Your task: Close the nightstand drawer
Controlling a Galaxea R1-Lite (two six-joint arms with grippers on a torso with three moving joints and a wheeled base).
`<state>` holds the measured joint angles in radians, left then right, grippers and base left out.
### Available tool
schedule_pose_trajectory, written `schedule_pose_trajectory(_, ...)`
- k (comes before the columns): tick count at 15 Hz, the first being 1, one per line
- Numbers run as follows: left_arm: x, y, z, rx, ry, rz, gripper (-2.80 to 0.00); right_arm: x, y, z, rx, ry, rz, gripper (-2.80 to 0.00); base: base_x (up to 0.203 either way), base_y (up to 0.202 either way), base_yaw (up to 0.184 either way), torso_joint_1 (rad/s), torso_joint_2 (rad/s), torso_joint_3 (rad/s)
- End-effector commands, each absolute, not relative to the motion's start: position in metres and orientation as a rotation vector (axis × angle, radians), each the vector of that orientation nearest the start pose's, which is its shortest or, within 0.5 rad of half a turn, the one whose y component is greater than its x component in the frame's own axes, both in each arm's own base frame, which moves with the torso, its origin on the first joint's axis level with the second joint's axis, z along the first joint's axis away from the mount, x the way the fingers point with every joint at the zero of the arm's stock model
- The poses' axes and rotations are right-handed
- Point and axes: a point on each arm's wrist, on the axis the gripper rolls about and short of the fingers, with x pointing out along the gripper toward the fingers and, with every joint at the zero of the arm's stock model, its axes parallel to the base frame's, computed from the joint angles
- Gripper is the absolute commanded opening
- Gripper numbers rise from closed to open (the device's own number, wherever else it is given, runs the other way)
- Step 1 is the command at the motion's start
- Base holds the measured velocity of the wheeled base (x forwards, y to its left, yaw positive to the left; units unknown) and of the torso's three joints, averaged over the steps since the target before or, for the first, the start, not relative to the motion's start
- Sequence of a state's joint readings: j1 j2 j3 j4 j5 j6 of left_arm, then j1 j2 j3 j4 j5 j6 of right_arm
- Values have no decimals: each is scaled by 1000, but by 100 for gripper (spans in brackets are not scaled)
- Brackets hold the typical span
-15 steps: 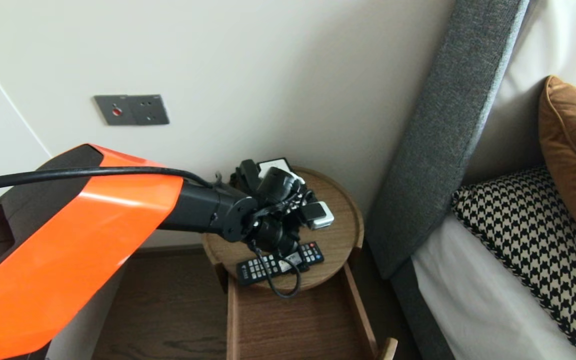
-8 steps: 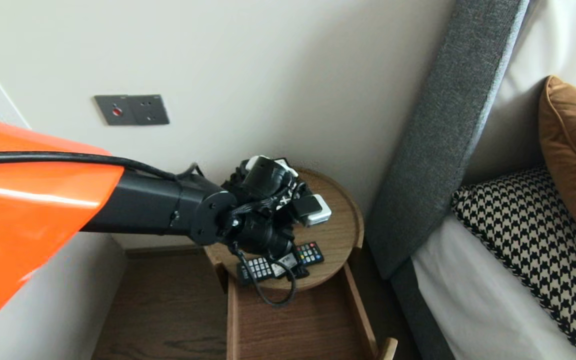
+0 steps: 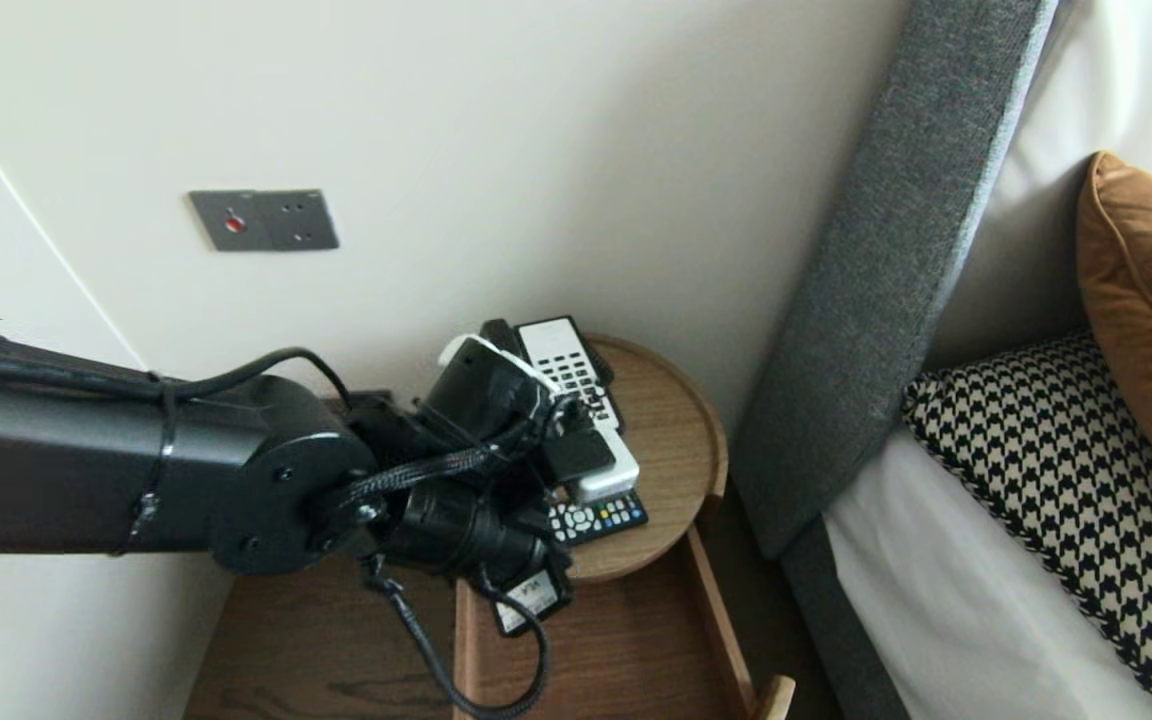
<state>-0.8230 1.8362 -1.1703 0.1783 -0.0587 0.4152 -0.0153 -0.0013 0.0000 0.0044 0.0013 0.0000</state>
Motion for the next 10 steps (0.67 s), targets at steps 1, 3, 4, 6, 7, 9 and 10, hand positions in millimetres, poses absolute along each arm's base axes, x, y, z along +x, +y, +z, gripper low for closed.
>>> schedule_pose_trajectory(1, 200, -238, 168, 671, 642, -1015, -280, -23, 0, 75, 0, 3, -14, -280, 0, 0, 0, 0, 0, 0)
schedule_pose_trajectory(3, 177, -238, 159, 667, 694, -1044, -280, -23, 0, 75, 0, 3, -14, -280, 0, 0, 0, 0, 0, 0)
schedule_pose_trajectory(4, 165, -237, 151, 682, 726, -1064, -280, -23, 0, 75, 0, 3, -14, -280, 0, 0, 0, 0, 0, 0)
schedule_pose_trajectory(6, 148, -234, 137, 706, 784, -1094, -280, -23, 0, 75, 0, 3, -14, -280, 0, 0, 0, 0, 0, 0)
schedule_pose_trajectory(7, 142, -235, 132, 704, 803, -1102, -280, -23, 0, 75, 0, 3, -14, -280, 0, 0, 0, 0, 0, 0)
schedule_pose_trajectory(9, 140, -238, 123, 701, 814, -1107, -280, -23, 0, 75, 0, 3, -14, -280, 0, 0, 0, 0, 0, 0)
schedule_pose_trajectory(10, 140, -238, 116, 705, 828, -1106, -280, -23, 0, 75, 0, 3, -13, -280, 0, 0, 0, 0, 0, 0)
